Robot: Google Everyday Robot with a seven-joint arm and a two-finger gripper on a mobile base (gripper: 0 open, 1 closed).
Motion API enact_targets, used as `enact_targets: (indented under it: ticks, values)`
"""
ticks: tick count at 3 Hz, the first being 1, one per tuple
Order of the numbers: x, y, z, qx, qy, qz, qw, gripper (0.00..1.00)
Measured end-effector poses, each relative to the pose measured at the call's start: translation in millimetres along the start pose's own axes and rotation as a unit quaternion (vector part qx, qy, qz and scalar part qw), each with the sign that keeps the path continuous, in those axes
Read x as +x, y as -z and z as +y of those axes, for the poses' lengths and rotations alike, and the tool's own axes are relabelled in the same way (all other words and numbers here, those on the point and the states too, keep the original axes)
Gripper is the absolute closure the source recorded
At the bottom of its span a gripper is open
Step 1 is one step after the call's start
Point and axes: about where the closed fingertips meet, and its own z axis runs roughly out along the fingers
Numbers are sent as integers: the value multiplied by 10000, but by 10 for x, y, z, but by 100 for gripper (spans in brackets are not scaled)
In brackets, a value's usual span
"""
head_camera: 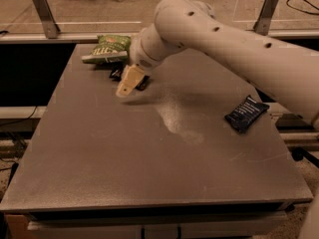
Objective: Move rxbar chocolate near green jalapeno chip bag
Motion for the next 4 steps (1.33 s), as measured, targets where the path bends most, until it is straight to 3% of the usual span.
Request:
enact_targets:
  ticks: [2, 3, 4]
  values:
    - [345, 853, -144, 42, -425, -768, 9961, 0]
    - [581, 1229, -201, 100, -670, -1179, 9907, 0]
    - [611, 1281, -204, 124, -720, -1210, 9900, 0]
